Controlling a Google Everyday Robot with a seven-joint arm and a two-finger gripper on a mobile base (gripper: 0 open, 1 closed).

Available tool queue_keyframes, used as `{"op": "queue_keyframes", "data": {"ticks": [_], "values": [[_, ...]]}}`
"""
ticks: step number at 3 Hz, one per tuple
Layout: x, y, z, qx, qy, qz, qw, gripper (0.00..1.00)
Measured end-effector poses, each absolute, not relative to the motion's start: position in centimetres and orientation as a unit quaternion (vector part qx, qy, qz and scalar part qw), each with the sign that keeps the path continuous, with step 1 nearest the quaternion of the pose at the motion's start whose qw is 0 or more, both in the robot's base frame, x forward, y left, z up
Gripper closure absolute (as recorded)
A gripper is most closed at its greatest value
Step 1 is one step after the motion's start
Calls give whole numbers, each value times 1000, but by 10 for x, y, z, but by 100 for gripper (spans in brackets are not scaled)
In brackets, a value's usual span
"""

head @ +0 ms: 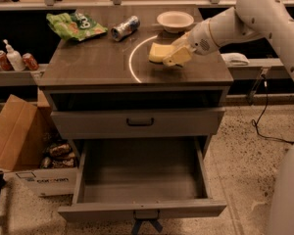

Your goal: Place sponge into middle drawer

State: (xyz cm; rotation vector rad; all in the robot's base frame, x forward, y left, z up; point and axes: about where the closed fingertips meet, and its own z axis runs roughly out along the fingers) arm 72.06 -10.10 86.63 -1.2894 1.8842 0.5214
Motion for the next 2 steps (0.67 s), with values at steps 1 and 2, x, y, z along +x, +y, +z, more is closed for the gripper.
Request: {"op": "queue_keyframes", "data": {"ticks": [1, 2], "values": [[683, -90, 883, -525, 741, 212, 362, 100], [682, -90, 882, -524, 742, 213, 360, 100]]}}
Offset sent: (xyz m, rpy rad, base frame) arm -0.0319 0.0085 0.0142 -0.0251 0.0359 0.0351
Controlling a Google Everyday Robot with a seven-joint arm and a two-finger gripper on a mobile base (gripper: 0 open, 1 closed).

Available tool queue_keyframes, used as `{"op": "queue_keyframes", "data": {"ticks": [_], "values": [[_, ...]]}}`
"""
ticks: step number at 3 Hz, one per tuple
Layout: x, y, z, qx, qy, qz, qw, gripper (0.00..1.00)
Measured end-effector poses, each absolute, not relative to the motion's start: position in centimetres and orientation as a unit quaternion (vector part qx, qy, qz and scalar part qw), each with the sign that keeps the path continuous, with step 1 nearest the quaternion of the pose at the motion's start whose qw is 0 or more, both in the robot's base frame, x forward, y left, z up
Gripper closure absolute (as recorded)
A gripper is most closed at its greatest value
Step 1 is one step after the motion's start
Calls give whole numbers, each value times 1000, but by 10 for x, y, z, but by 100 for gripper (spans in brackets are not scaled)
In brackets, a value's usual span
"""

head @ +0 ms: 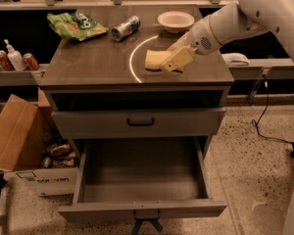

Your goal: Place sponge into middle drawer

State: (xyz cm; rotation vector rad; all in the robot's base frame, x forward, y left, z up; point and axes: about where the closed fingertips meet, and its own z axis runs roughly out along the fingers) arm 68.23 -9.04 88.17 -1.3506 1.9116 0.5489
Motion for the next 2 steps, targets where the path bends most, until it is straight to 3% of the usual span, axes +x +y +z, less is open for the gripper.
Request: {"op": "queue_keyframes", "data": {"ticks": [2], "values": [[612, -118, 849, -498, 755, 200, 377, 100]]}}
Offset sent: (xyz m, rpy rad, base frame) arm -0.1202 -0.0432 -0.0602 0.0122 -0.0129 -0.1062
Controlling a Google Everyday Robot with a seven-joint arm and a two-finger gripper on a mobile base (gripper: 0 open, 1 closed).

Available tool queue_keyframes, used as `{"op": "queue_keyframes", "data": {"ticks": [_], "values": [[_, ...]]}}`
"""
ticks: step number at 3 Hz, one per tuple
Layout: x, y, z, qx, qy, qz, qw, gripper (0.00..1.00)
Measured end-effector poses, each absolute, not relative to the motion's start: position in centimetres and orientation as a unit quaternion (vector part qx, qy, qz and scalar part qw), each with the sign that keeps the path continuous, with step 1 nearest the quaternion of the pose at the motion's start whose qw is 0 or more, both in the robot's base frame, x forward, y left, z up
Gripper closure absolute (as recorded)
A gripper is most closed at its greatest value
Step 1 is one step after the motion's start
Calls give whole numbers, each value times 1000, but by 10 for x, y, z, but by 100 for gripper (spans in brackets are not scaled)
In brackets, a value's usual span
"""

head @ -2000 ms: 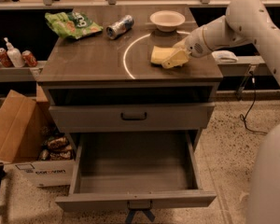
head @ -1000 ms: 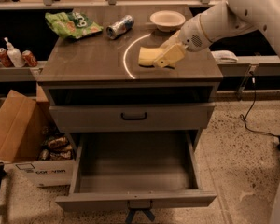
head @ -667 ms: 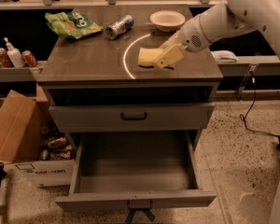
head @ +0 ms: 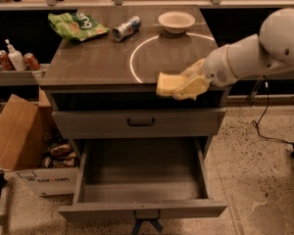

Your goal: Place sponge into middle drawer

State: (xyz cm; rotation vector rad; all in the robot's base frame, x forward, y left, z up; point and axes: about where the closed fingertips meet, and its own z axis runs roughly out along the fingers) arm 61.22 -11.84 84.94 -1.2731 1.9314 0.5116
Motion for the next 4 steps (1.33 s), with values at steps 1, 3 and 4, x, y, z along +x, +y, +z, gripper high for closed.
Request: {"op": "queue_keyframes", "data": {"ticks": [1, 3, 4], "values": [[581, -131, 809, -488, 778, 185, 348, 100], [563, -141, 767, -477, 799, 189, 312, 100], [561, -141, 765, -474, 805, 181, 308, 100]]}}
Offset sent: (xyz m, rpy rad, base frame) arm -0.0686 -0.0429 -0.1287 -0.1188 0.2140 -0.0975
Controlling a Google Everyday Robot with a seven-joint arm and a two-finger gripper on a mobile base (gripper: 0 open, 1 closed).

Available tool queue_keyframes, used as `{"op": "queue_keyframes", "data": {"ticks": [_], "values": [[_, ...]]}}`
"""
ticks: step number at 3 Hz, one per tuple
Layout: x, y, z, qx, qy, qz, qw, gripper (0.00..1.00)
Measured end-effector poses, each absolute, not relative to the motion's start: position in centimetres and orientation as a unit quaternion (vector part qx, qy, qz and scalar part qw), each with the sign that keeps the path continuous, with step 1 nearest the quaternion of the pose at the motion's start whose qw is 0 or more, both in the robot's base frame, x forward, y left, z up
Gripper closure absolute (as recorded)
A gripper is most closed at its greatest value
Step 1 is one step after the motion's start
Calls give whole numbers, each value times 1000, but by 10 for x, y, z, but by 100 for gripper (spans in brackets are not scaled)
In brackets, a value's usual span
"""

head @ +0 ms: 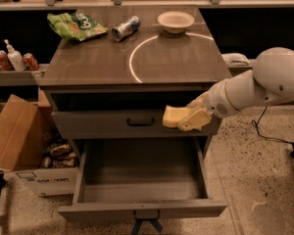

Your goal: Place sponge into middle drawer

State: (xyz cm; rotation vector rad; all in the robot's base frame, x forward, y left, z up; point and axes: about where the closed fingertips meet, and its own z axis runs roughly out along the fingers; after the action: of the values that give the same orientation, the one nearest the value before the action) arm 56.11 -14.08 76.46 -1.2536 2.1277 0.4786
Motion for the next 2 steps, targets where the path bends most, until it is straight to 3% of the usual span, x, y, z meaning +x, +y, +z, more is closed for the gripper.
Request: {"op": "queue_keyframes", "data": {"ticks": [2], "values": [[542, -133, 682, -448, 817, 209, 297, 100]]}}
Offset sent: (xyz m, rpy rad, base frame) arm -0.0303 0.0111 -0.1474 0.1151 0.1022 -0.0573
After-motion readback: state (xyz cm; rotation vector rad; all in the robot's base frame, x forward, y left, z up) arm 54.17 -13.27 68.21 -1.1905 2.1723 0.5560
